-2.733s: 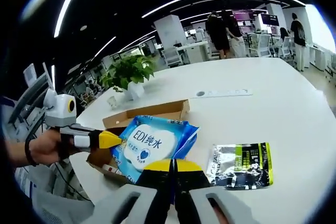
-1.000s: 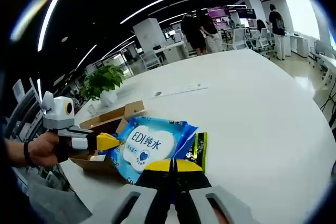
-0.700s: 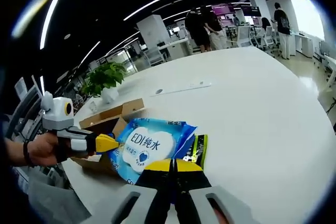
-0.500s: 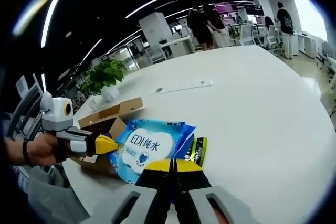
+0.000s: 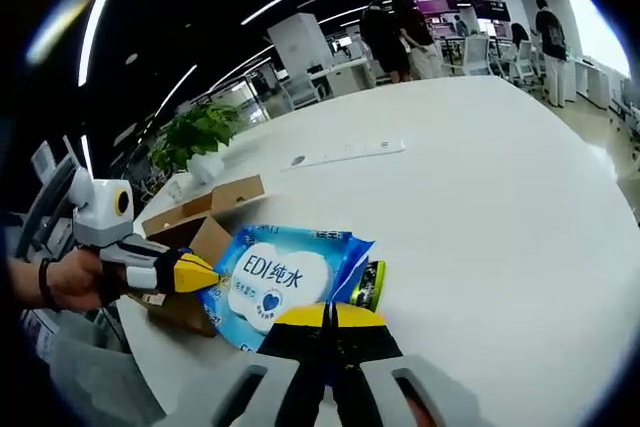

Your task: Operate the shoe box by opening the lid, removing the specified soft item, and placing it in the target area until the item is outside and the box remains undamaged.

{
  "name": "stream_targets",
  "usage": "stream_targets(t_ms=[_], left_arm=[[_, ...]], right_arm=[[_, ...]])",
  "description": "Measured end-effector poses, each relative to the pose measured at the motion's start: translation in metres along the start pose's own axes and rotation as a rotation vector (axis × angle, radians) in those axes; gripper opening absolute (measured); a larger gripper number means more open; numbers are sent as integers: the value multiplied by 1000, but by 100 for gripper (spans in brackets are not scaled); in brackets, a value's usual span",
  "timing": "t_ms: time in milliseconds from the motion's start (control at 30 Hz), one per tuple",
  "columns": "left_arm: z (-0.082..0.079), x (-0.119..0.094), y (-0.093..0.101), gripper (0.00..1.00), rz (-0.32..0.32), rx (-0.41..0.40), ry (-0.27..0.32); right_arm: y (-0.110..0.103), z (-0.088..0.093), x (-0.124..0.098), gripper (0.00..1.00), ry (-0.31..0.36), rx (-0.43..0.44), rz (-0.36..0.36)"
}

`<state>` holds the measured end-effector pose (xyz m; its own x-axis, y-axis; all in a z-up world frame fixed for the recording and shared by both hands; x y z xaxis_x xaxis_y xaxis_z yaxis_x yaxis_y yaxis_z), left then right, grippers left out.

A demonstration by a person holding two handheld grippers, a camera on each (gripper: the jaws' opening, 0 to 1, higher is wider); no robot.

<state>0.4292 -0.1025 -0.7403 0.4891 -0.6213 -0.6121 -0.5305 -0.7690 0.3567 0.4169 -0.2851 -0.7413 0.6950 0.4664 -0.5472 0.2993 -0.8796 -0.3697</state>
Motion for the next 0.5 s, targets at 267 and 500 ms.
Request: stream_targets(t_ms=[267, 500], left_arm=[[0, 7, 2, 0, -23, 56, -36], [1, 12, 2, 0, -48, 108, -75]], right_arm=[[6, 2, 6, 0, -14, 0, -5], [9, 5, 13, 0, -32, -13, -6]])
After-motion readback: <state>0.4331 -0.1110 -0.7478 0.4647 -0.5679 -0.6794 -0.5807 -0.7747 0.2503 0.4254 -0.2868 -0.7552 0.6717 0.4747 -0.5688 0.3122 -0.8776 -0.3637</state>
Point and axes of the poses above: the point that each gripper's makers call its tool centre point, and the gripper's own axes: x roughly forward along the fingers, y roughly to its right, z roughly out of its underside, the point moved 5 cm from there along -x, roughly backward along the fingers, and after that the axes turned 5 degrees about y, right-handed, at the moved point
